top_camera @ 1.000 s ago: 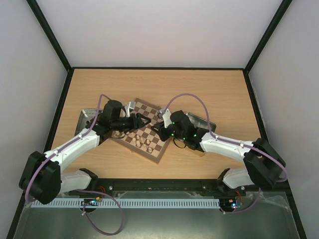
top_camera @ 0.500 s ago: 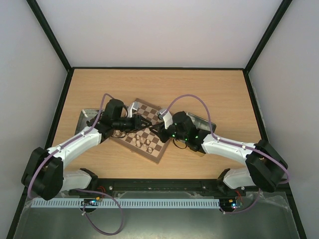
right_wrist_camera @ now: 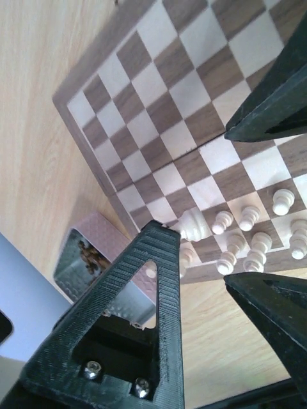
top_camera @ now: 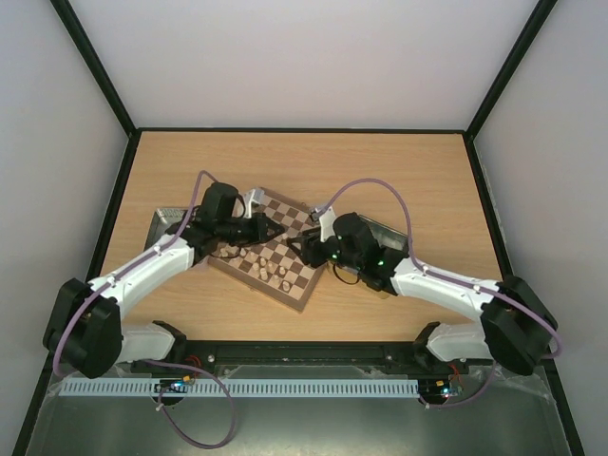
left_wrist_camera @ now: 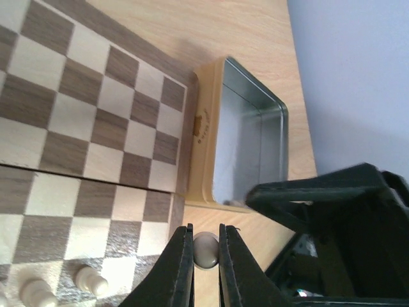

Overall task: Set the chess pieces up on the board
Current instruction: Place the chess piece on the chessboard.

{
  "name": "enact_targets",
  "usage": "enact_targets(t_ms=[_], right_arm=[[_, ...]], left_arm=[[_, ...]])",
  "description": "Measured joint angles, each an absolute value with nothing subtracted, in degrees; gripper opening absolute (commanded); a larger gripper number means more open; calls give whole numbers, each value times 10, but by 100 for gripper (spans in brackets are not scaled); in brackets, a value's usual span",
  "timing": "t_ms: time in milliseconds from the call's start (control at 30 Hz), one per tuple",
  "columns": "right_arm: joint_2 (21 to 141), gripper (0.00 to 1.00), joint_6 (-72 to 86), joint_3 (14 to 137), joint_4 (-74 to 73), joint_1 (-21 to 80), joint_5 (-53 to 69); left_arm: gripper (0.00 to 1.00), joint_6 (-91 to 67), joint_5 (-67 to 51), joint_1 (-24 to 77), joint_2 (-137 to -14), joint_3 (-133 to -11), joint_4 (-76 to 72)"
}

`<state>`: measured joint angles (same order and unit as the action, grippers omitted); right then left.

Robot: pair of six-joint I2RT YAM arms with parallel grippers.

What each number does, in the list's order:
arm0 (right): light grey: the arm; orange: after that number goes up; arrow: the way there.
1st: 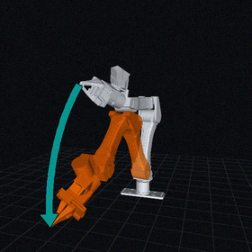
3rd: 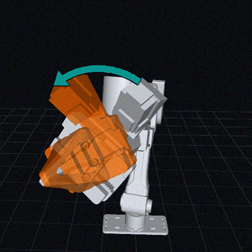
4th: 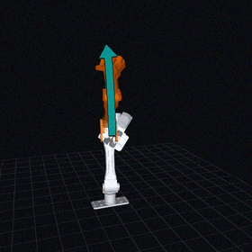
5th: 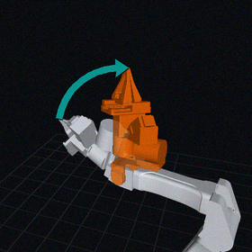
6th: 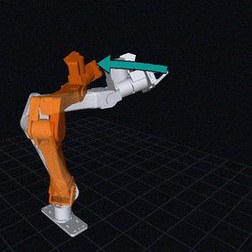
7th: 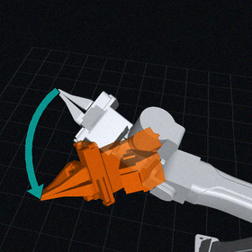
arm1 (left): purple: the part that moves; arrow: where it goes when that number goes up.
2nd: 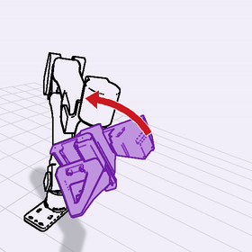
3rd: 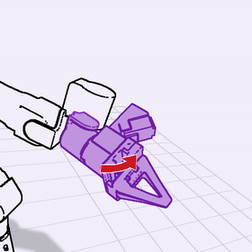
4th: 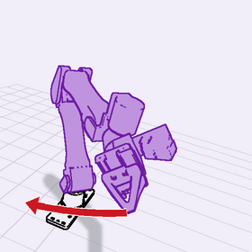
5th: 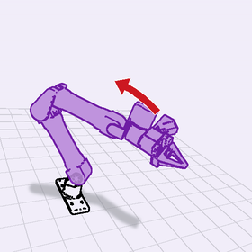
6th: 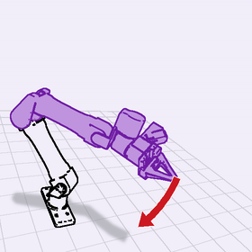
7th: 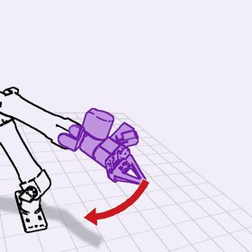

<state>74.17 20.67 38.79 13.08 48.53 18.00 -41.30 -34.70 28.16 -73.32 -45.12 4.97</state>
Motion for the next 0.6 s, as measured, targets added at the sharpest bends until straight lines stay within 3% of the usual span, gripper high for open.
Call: enact_targets(t_ms=[133, 433, 600], right_arm=[[697, 56, 234, 382, 105, 485, 117], [590, 57, 347, 370, 3, 487, -210], [547, 59, 406, 351, -29, 486, -323]], left_arm=[[3, -375, -263, 313, -741, -490, 96], [2, -314, -46, 458, -806, -544, 174], [3, -302, 43, 528, -841, -547, 202]])
